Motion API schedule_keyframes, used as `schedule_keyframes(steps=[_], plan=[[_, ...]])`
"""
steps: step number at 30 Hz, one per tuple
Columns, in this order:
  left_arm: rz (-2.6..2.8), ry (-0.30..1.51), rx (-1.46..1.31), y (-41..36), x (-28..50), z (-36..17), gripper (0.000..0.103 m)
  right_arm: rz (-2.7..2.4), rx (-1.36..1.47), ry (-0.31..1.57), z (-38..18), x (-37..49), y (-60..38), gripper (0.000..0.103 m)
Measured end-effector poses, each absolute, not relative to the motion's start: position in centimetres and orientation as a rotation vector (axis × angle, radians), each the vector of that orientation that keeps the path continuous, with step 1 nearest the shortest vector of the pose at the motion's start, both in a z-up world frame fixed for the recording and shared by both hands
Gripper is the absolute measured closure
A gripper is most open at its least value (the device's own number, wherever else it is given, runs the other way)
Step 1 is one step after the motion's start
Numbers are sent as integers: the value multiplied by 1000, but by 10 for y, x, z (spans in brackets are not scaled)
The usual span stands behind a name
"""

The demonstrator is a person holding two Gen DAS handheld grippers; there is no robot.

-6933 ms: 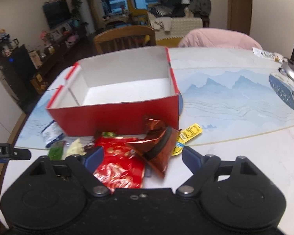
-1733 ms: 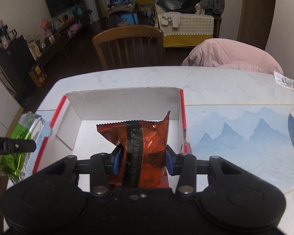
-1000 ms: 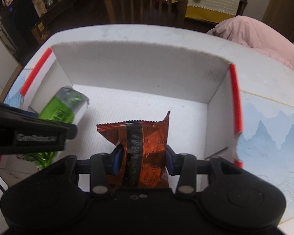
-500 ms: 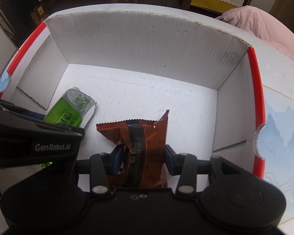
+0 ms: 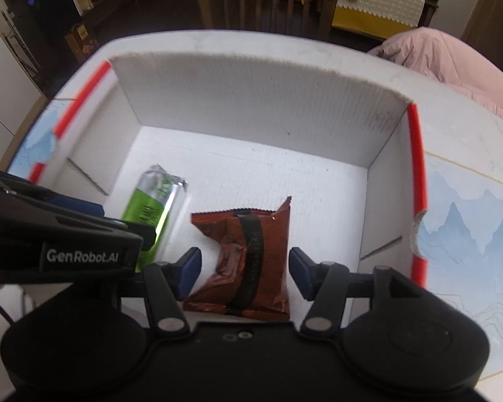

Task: Organize snacks
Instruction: 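Move both tools back out of the box toward the snack pile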

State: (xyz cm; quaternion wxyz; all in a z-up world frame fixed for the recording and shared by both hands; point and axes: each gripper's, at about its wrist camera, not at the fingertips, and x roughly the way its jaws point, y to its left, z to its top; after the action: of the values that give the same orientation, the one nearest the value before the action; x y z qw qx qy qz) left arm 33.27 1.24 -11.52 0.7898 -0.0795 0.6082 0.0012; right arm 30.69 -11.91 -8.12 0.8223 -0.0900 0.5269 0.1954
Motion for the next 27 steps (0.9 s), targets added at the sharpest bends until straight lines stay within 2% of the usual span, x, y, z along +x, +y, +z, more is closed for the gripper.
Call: schedule_keyframes(steps=[3, 8, 11, 15, 25, 27], plan=[[-2, 1274, -178, 15, 319, -99, 56, 424, -178, 1086, -65, 296, -122, 36], [-21, 1216, -191, 18, 294, -68, 56, 447, -159, 1045, -40, 276, -126, 35], [-18, 1183, -206, 22, 280, -52, 51, 458, -139, 1016, -25, 263, -128, 32], [-21, 1136, -209, 25, 259, -32, 50, 470, -101, 985, -8, 247, -134, 24], [-36, 1029, -206, 39, 199, 4, 45, 487, -7, 921, 23, 198, -151, 14], [-43, 1016, -207, 40, 187, 7, 38, 487, 15, 908, 26, 188, -156, 9]])
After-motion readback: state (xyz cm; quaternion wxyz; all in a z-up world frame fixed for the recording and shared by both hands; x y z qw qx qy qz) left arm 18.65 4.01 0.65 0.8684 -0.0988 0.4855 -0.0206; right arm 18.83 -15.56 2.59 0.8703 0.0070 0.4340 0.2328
